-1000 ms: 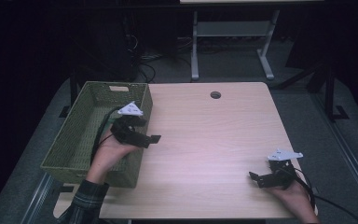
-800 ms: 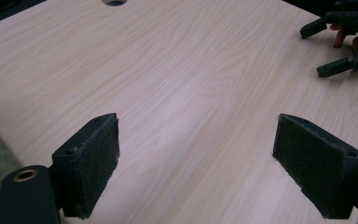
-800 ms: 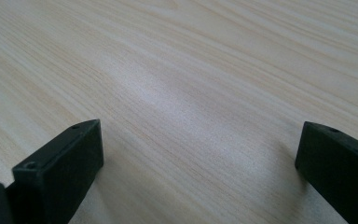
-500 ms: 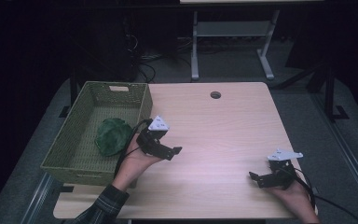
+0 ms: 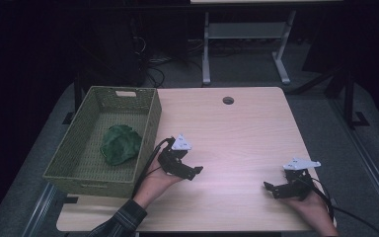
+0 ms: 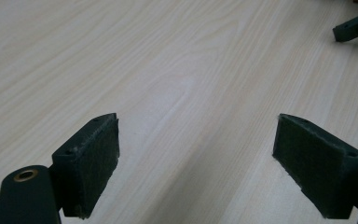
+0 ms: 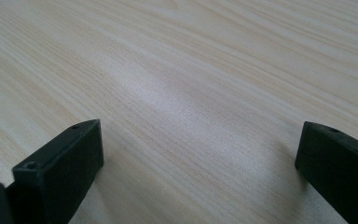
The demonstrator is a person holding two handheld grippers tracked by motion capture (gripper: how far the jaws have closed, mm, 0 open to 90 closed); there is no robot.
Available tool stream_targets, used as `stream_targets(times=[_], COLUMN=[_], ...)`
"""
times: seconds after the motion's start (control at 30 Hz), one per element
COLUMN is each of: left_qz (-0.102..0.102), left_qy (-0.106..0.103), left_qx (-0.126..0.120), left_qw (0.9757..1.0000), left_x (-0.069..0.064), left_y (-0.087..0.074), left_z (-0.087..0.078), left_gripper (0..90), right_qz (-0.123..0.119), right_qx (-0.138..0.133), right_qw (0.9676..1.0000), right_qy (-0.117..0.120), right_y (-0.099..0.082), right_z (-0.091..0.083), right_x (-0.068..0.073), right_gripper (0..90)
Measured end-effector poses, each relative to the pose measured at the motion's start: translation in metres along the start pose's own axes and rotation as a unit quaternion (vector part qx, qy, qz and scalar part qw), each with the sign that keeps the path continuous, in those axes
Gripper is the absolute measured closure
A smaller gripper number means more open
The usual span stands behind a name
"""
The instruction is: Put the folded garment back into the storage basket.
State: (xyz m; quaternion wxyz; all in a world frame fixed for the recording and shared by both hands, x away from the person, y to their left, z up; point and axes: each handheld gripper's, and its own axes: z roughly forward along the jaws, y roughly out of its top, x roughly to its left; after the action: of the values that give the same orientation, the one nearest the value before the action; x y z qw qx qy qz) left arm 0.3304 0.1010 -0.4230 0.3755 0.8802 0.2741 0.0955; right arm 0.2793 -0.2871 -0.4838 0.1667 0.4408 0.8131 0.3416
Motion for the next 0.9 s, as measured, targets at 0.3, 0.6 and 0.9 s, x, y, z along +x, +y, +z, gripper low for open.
stream_targets(times=[0.3,0.6,0.9], left_qz=[0.005,0.016,0.015], left_qy=[0.017,0.021,0.014], left_qx=[0.018,0.028,-0.002], left_qw=[0.9997,0.9993,0.9998], left_x=[0.004,0.006,0.009], left_y=[-0.018,-0.03,-0.038], left_z=[0.023,0.04,0.04], left_gripper=[13.9,12.9,12.7], right_qz=[0.0,0.0,0.0], right_qx=[0.0,0.0,0.0], right_qw=[1.0,1.0,1.0], right_qy=[0.0,0.0,0.0], right_y=[0.0,0.0,0.0], right_z=[0.0,0.0,0.0], right_x=[0.0,0.0,0.0], right_gripper=[0.6,0.6,0.6])
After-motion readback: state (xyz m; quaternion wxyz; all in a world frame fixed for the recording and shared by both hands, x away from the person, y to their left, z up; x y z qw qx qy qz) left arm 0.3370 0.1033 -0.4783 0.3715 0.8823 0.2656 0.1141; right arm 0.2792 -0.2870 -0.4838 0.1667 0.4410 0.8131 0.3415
